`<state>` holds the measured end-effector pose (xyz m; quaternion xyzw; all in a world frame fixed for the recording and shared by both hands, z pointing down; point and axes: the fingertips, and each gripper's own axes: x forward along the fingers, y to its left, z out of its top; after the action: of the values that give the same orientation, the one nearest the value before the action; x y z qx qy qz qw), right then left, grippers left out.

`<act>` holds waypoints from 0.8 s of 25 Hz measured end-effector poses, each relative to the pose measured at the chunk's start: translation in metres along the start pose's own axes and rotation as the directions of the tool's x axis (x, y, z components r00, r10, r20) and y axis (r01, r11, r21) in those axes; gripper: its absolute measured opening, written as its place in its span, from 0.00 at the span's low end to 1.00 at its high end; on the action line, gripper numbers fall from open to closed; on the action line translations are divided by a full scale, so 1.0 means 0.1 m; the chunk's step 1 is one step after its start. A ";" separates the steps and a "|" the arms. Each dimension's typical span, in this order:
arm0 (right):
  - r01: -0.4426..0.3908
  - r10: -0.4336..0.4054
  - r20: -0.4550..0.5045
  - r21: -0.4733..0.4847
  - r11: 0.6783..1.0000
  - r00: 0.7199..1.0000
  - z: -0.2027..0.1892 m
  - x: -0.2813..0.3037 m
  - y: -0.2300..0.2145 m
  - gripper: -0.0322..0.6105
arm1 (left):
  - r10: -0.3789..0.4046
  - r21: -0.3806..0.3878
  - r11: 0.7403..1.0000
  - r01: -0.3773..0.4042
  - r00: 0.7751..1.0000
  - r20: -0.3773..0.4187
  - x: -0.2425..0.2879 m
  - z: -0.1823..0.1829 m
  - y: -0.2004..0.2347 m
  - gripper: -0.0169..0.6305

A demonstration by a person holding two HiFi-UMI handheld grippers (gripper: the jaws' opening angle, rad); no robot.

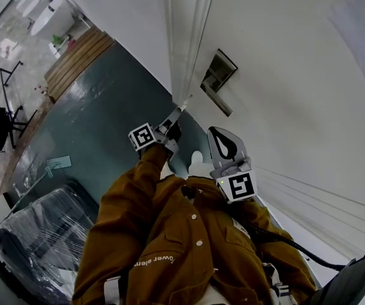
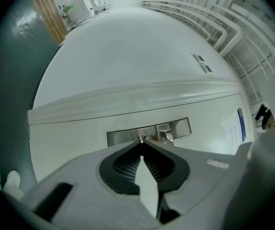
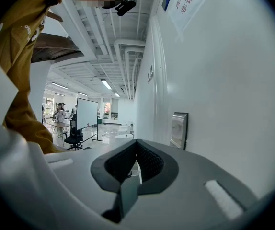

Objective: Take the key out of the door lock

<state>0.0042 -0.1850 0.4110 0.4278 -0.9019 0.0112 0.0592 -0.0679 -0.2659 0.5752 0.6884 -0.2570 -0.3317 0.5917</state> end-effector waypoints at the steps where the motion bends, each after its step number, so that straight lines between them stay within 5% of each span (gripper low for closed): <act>1: -0.012 0.012 -0.022 -0.003 1.000 1.000 -0.03 0.02 0.04 0.06 | -0.003 0.008 1.000 0.003 1.000 0.003 -0.06 0.02 -0.05 0.06; 7: -0.081 0.081 0.011 -0.012 0.997 0.997 -0.02 0.15 0.22 0.06 | 0.050 0.041 0.998 -0.050 0.999 0.008 -0.36 0.02 -0.21 0.06; 10: -0.085 0.085 0.003 -0.016 0.996 0.996 0.00 0.16 0.22 0.06 | 0.118 0.331 0.939 -0.095 0.992 -0.052 -0.50 0.04 -0.48 0.06; 13: -0.083 0.083 0.014 -0.007 0.997 0.996 0.05 0.17 0.19 0.06 | 0.141 0.622 0.781 -0.047 0.985 -0.104 -0.52 -0.04 -1.02 0.06; 15: -0.090 0.090 -0.005 -0.003 0.996 0.996 0.04 0.16 0.18 0.06 | 0.182 0.779 0.625 -0.044 0.979 -0.090 -0.59 -0.10 -1.34 0.06; 18: -0.097 0.097 0.003 0.006 0.995 0.995 0.06 0.14 0.18 0.06 | 0.233 0.940 0.335 -0.060 0.972 -0.021 -0.71 -0.21 -1.70 0.06; 19: -0.096 0.096 0.021 -0.002 0.995 0.995 0.08 0.14 0.18 0.06 | 0.239 0.961 0.268 -0.069 0.971 0.003 -0.75 -0.26 -1.77 0.06; 20: -0.096 0.097 0.044 -0.014 0.995 0.994 0.11 0.15 0.19 0.06 | 0.233 0.970 0.229 -0.081 0.972 0.027 -0.78 -0.30 -1.83 0.06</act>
<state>-0.0211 -0.1853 0.4023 0.3835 -0.9226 -0.0006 0.0411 -0.1022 -0.1577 0.4094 0.8951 -0.4367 0.0004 0.0896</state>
